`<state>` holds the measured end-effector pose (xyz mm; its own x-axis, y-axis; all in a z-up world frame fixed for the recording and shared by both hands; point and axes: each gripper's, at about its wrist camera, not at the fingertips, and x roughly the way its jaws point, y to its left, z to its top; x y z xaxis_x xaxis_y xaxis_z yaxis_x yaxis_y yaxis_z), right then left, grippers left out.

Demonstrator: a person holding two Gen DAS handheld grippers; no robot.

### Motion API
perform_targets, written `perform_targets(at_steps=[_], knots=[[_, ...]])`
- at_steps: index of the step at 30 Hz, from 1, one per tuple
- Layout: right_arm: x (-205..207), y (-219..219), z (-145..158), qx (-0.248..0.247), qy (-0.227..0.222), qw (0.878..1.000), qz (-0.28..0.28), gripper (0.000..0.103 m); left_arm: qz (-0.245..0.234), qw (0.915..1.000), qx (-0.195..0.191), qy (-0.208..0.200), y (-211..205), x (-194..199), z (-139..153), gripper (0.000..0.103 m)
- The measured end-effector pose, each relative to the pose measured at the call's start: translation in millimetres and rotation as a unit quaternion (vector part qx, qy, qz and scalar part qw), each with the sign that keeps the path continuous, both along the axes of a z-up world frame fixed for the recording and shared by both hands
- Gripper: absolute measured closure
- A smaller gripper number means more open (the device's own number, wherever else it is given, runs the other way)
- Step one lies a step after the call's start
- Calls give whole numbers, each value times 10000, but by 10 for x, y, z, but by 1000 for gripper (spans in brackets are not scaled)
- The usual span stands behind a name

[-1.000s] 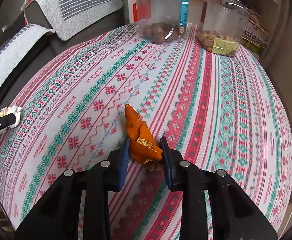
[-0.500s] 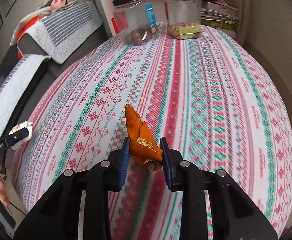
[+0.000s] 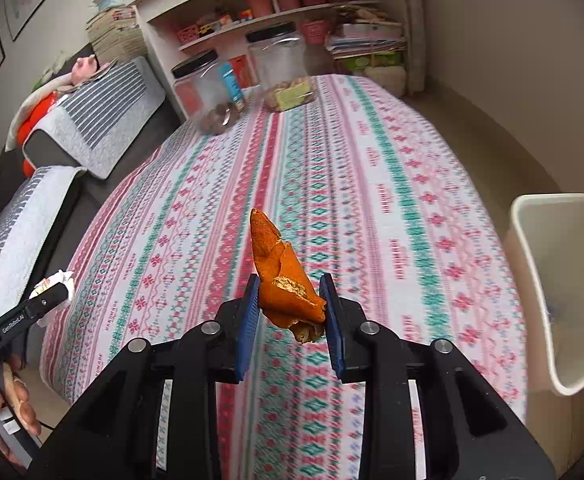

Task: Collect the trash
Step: 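Drop the orange peel into the bin with the right gripper while the left gripper drops the bundle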

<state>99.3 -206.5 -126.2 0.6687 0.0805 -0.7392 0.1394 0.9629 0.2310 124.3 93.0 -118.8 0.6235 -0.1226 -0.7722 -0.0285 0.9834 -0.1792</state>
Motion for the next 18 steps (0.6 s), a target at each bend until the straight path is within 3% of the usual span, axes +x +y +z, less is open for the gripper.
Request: perform_targets(at_steps=[11, 18], knots=[[-405, -430, 113, -277, -210, 9981, -515, 74, -569, 9983, -18, -135, -653, -127, 99, 64], [-602, -922, 136, -335, -275, 9940, -1005, 74, -954, 9952, -7, -208, -1124, -191, 161, 64]])
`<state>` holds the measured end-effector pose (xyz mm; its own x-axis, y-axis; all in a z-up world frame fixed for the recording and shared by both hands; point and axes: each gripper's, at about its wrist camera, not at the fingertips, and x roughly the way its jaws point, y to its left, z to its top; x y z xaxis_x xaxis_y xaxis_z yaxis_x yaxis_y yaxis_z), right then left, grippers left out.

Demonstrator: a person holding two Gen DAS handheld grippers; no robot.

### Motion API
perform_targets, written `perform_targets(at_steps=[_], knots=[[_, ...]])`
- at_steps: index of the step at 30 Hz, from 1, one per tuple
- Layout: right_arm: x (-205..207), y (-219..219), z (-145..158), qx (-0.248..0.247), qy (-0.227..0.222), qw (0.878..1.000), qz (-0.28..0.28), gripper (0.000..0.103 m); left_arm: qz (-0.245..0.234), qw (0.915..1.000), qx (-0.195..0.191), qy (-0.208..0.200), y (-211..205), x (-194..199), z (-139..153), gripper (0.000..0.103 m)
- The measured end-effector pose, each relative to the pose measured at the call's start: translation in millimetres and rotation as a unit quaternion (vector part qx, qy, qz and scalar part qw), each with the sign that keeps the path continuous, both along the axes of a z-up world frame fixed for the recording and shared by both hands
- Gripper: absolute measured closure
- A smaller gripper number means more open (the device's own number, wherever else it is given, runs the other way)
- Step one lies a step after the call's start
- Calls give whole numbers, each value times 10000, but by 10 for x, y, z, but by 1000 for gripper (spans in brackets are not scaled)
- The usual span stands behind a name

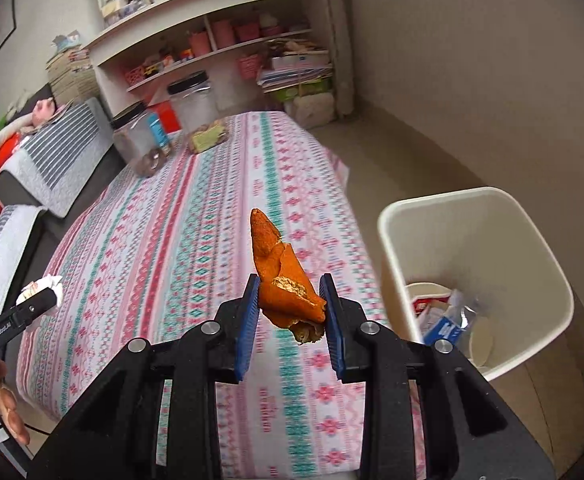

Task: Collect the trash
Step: 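Drop the orange peel into the bin with the right gripper while the left gripper drops the bundle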

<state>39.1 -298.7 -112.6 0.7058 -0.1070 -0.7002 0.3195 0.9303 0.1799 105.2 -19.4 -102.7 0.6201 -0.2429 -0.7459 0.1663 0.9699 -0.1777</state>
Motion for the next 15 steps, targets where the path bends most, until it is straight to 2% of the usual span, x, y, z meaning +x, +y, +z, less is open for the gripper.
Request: perform_targets(at_steps=[8, 15], knots=[[-98, -737, -49, -91, 113, 9974, -703, 74, -524, 9985, 117, 51, -626, -10, 16, 64], [-189, -1340, -217, -138, 498, 9892, -1369, 73, -1064, 9941, 199, 105, -1256, 18, 11, 64]])
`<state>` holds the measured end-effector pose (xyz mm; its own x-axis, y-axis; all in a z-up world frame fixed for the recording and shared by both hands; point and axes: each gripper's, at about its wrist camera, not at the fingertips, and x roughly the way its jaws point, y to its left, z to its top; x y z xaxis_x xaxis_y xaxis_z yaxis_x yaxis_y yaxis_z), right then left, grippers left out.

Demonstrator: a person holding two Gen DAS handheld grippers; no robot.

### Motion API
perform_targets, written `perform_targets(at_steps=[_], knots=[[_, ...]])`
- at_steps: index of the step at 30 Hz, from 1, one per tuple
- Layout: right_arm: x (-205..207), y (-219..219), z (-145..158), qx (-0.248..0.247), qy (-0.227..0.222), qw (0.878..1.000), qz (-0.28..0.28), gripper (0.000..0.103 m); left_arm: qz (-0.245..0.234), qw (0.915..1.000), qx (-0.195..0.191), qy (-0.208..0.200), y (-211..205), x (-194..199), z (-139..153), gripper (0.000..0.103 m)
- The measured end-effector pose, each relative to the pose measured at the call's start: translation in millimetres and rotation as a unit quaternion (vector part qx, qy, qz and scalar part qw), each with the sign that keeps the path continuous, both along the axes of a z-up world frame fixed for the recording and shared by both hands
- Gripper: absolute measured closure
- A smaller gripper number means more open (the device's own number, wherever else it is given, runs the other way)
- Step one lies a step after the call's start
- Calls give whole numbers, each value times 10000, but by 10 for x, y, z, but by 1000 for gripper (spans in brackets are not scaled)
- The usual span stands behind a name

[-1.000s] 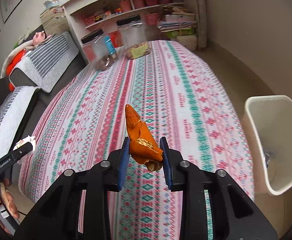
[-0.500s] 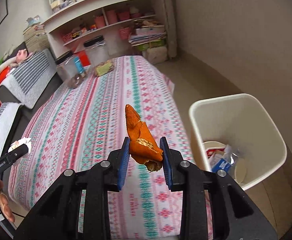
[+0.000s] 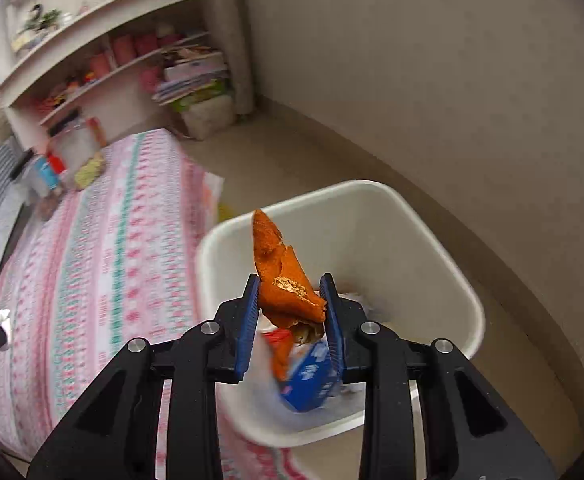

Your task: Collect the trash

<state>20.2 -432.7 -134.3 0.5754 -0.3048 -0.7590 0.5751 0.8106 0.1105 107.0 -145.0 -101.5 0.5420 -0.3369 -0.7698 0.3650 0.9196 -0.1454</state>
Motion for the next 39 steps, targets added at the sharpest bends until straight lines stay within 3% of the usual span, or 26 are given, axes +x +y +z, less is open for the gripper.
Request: perform_targets(at_steps=[1, 4, 8, 14, 24, 26, 29, 39], knots=[[-29, -88, -23, -3, 59, 9999, -113, 73, -109, 9999, 1, 11, -128, 2, 2, 64], [-100, -247, -20, -21, 137, 9992, -378, 52, -406, 9992, -17, 6, -477, -13, 14, 64], [-311, -436, 29, -95, 95, 9970, -764, 31, -821, 9964, -169, 103, -965, -52, 36, 64], [-685, -688, 103, -110, 51, 9907, -1353, 16, -1383, 9899, -277, 143, -1600, -163, 105, 64], [-1360, -944, 144, -58, 39, 9762, -2167, 9, -1977, 9780, -340, 567, -2406, -194, 79, 61], [-1427, -968, 150, -8, 26, 9742, -2255, 9, -1982, 9776, -295, 650, -2494, -177, 45, 47], [-1497, -968, 171, 21, -9, 9721, -2347, 9, -1944, 9785, -270, 629, -2512, -192, 47, 34], [-1452, -744, 332, -36, -266, 9730, -2291, 7, -1716, 9852, 11, 9, -2216, -372, 190, 14]])
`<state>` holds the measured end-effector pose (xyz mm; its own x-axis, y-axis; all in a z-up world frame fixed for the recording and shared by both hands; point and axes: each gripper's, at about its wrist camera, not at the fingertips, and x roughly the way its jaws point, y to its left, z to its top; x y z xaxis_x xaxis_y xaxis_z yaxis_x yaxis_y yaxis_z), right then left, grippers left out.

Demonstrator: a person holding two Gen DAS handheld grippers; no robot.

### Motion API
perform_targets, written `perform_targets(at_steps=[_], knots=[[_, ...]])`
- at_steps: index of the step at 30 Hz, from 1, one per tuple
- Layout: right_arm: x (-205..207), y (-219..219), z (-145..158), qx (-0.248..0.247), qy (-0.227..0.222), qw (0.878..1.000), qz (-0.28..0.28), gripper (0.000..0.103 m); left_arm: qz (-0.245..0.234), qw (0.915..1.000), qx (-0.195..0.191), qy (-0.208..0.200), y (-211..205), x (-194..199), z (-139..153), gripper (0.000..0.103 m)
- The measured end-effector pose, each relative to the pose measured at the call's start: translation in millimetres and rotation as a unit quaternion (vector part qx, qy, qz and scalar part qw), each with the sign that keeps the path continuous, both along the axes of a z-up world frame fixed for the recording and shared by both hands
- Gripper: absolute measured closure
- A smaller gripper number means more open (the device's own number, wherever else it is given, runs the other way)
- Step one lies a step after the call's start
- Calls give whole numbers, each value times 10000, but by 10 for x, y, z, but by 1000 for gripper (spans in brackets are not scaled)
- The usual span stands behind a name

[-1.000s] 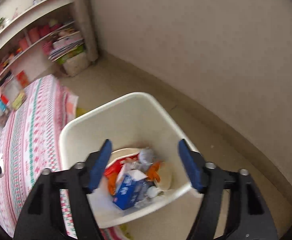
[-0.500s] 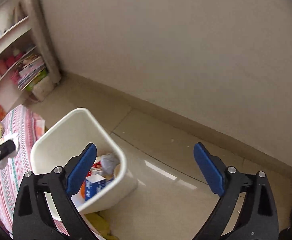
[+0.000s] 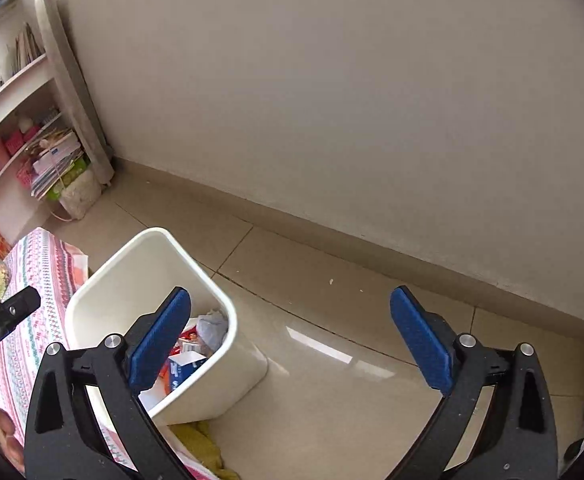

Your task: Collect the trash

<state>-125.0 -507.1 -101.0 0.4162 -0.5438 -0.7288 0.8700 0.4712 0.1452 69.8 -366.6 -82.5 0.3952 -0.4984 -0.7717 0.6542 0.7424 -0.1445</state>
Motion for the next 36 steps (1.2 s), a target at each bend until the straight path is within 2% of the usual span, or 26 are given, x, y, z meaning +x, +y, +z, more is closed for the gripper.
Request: perform_targets(at_steps=[7, 11, 16, 23, 27, 31, 36], knots=[[32, 264, 97, 111, -372, 9990, 228, 7, 251, 9986, -30, -460, 408, -232, 173, 7], [109, 482, 137, 55, -497, 9978, 438, 7, 439, 9979, -10, -477, 716, -273, 193, 7], [216, 870, 195, -487, -363, 9955, 730, 7, 658, 9956, 38, -659, 1087, -348, 248, 7], [419, 1304, 265, -637, -174, 9882, 1385, 7, 998, 9895, 66, -1048, 1551, -521, 358, 7], [440, 1493, 356, -726, -336, 9842, 1580, 7, 1209, 9868, 27, -1081, 1821, -570, 380, 7], [500, 1639, 376, -734, -280, 9826, 1683, 7, 1429, 9848, -35, -987, 2068, -589, 395, 7], [499, 1818, 387, -701, -361, 9789, 1887, 7, 1686, 9797, 98, -1077, 2292, -634, 412, 7]])
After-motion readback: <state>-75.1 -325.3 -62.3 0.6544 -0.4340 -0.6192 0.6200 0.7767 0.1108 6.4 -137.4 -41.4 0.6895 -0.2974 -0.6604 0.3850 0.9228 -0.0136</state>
